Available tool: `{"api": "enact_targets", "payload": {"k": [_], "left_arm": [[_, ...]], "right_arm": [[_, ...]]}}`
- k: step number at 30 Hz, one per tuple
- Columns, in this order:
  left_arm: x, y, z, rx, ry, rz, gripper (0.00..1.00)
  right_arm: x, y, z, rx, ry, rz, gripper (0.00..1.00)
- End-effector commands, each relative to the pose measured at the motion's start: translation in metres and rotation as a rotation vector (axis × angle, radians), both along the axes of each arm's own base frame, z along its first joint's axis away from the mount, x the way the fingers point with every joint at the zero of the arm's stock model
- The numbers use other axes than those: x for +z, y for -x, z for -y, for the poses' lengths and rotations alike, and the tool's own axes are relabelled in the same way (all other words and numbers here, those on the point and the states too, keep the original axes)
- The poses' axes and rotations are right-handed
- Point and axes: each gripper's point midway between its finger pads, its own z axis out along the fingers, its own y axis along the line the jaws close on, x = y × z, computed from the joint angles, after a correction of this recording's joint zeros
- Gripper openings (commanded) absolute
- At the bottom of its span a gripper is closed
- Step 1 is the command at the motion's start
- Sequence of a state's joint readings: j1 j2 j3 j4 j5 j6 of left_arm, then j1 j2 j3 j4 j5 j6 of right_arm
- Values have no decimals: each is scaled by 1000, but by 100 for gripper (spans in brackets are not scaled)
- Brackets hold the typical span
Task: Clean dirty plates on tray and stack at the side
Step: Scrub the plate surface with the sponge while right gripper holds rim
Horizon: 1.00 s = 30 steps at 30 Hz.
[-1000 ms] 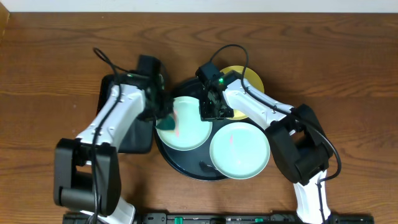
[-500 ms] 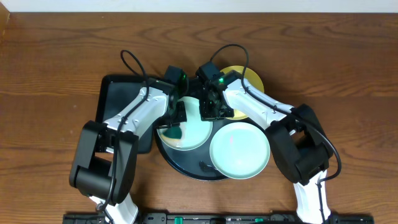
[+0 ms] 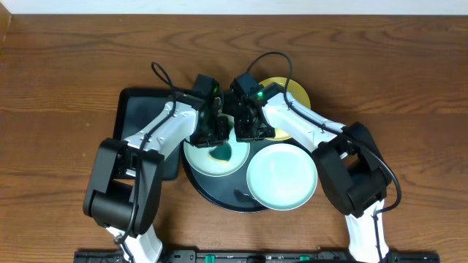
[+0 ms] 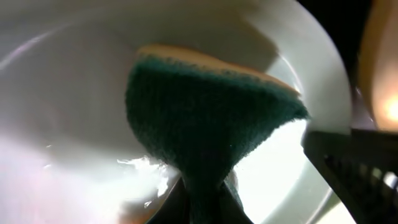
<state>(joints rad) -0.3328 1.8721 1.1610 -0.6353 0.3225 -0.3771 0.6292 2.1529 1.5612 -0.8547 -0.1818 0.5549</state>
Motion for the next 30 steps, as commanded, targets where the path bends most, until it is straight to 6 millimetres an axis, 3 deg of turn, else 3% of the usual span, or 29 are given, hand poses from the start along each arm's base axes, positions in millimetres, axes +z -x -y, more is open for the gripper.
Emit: {"api": "enact_targets", "payload": {"k": [1,8,13,21,30], "left_arm": [[-14,-18,-48,184,-238,48,7],[-4,-22,-78,279,-395,93,7],[-4,-6,-87,266,-447,40,7],[-6,19,-42,70,-198,-88,8],[3,29,-4,-42,27,-126,7]], "right_arm": [[-10,5,-6,13,-12,-25,1],[-10,5,-6,13,-11,-26,1],[-11,6,-5,12,-9,-29,1],[-4,26,-15,7,-128,-171,1],[-10,24,-4,-23,-185,-211,1]]}}
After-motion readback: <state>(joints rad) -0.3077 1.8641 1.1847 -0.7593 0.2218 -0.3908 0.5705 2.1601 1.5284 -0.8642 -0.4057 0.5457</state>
